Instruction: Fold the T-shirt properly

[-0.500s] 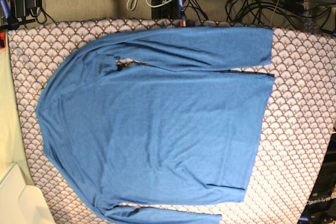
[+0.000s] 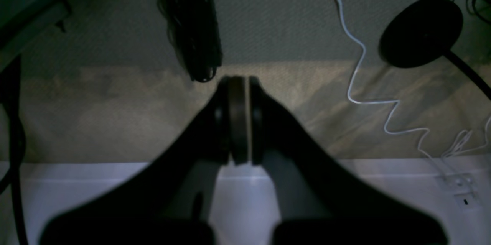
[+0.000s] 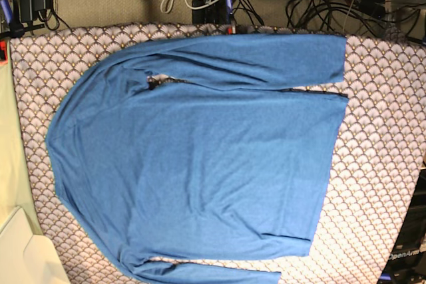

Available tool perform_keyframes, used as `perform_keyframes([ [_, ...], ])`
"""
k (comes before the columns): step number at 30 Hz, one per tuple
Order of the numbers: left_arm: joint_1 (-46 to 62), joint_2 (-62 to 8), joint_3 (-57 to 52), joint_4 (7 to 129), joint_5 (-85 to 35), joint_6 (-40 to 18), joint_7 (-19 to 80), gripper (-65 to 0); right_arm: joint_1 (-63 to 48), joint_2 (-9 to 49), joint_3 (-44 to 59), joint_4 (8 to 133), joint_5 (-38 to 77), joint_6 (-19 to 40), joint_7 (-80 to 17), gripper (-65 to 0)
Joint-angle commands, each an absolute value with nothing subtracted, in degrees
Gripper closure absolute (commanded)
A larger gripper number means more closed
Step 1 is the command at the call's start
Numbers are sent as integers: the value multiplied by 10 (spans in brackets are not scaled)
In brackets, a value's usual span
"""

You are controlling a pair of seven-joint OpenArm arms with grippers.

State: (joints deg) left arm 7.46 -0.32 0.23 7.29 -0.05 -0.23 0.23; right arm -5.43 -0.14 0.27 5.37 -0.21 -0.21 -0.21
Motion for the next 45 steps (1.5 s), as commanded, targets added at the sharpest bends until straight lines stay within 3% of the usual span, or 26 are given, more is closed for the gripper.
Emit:
perform_keyframes([
  [1,78,-5,4,74,3,-2,4,-4,-57,-2,4,55,-3,3,-2,0],
  [13,98,-16,0,101,0,-4,-1,-3,-84,-3,1,94,-3,3,0,0],
  [27,223,-29,0,306,0,-4,1,-3,-271,-3,1,404,-3,3,-4,0],
  [45,474,-56,0,759,0,-1,5,-3,-545,17,4,901,-3,3,-6,0],
])
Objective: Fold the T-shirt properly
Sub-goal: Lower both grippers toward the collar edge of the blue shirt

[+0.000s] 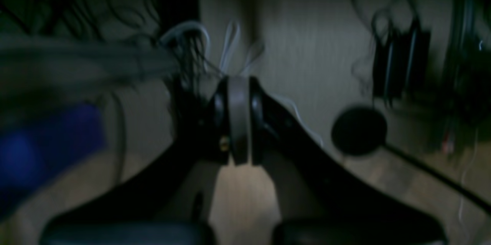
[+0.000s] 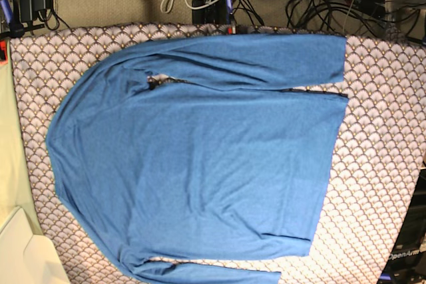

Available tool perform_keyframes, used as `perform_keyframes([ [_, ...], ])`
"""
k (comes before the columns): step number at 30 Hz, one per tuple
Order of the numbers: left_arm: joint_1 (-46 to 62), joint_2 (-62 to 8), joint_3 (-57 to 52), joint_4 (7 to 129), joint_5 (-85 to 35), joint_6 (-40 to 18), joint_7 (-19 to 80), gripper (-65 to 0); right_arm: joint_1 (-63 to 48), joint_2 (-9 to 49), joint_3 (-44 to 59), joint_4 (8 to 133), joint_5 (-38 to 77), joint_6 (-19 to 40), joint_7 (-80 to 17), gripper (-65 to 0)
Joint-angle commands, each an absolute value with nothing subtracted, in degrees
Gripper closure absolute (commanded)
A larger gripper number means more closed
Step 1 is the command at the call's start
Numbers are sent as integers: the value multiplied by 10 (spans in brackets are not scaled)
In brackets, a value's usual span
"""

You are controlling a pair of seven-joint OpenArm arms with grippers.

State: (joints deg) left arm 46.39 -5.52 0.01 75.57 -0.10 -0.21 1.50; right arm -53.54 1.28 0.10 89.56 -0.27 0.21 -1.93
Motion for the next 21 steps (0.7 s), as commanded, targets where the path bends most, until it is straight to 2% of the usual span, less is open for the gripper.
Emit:
perform_keyframes([
  [1,485,-56,0,785,0,-1,5,-4,-557,20,3,925,-3,3,-6,0],
  [10,562,-62,-37,980,0,-3,6,-5,-635,21,6,1128,-3,3,-33,0],
  [14,575,-63,-66,1032,0,-6,6,-17,-630,22,5,1164,-4,3,-67,-21],
  [21,573,-62,-103,1109,-15,-7,77,-268,-612,48,5,1164,-4,3,-66,-161],
])
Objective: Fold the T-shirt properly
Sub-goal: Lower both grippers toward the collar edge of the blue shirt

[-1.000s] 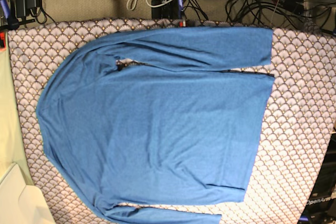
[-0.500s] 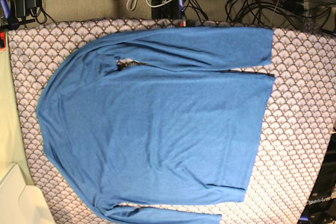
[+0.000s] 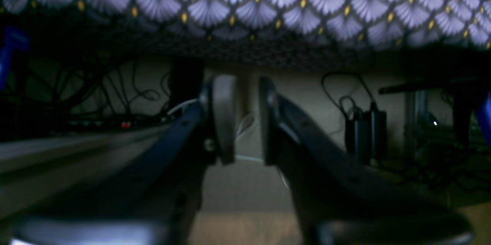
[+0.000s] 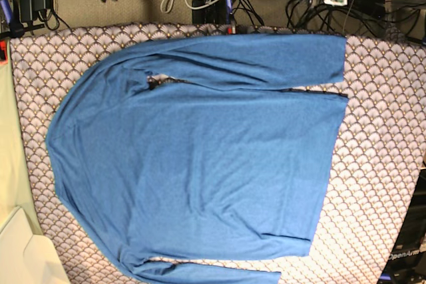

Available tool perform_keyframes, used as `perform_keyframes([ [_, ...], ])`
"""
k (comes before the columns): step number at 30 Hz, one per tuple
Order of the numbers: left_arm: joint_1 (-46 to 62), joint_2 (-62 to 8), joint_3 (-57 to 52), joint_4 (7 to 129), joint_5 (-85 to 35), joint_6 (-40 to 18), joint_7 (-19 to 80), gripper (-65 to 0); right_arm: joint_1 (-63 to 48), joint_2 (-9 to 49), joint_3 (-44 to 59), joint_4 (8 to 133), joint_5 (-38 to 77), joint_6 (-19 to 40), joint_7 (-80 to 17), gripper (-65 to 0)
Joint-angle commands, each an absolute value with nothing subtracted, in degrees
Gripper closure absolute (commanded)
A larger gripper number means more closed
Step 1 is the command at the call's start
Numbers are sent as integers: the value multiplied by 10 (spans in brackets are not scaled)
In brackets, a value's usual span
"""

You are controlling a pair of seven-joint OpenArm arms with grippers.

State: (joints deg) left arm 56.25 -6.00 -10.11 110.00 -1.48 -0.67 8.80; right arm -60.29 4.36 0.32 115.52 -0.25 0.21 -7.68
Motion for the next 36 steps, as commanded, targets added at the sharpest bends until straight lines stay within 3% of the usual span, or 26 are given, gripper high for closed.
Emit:
perform_keyframes([
  [1,573,-63,-109,1114,-33,-7,78,-290,-608,52,5,1164,-4,3,-65,-175],
  [14,494,-111,-182,1098,-210,-8,83,-299,-527,68,0,1164,-4,4,-71,-194],
  [36,398,-109,-183,982,-219,-8,82,-299,-473,68,0,1163,-4,4,-119,-192],
])
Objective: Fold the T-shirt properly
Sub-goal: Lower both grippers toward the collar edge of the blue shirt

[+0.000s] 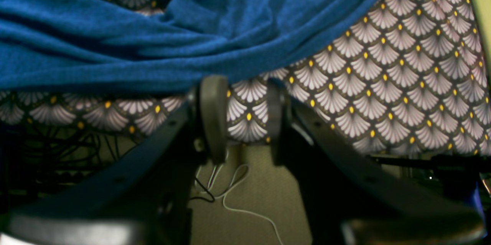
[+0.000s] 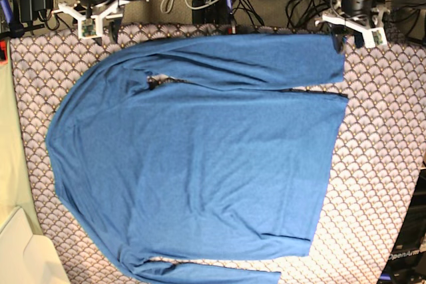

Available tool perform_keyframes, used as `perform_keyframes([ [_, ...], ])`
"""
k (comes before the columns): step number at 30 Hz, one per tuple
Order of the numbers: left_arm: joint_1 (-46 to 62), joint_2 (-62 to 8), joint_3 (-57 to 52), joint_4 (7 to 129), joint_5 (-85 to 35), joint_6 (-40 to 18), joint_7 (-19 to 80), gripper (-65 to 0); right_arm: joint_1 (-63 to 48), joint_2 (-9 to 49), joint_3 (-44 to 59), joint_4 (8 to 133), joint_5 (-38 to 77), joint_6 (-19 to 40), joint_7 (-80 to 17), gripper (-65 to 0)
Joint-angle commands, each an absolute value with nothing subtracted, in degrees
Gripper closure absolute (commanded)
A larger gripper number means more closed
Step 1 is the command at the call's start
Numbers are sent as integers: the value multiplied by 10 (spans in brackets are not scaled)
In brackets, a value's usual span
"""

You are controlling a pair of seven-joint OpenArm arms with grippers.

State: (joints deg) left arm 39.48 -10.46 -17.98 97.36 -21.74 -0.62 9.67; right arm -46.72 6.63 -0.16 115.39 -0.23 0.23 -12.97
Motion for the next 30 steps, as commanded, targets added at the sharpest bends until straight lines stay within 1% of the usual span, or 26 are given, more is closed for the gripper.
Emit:
perform_keyframes([
  [1,397,-109,-183,976,-219,-8,82,-299,-473,68,0,1163,-4,4,-119,-192],
  [6,396,-108,-183,957,-219,-8,82,-299,-473,68,0,1163,-4,4,-119,-192],
  [26,388,-107,-178,954,-220,-8,83,-298,-475,68,0,1163,-4,4,-119,-192],
  [30,388,-106,-178,937,-220,-8,83,-297,-476,68,0,1163,-4,4,-119,-192],
])
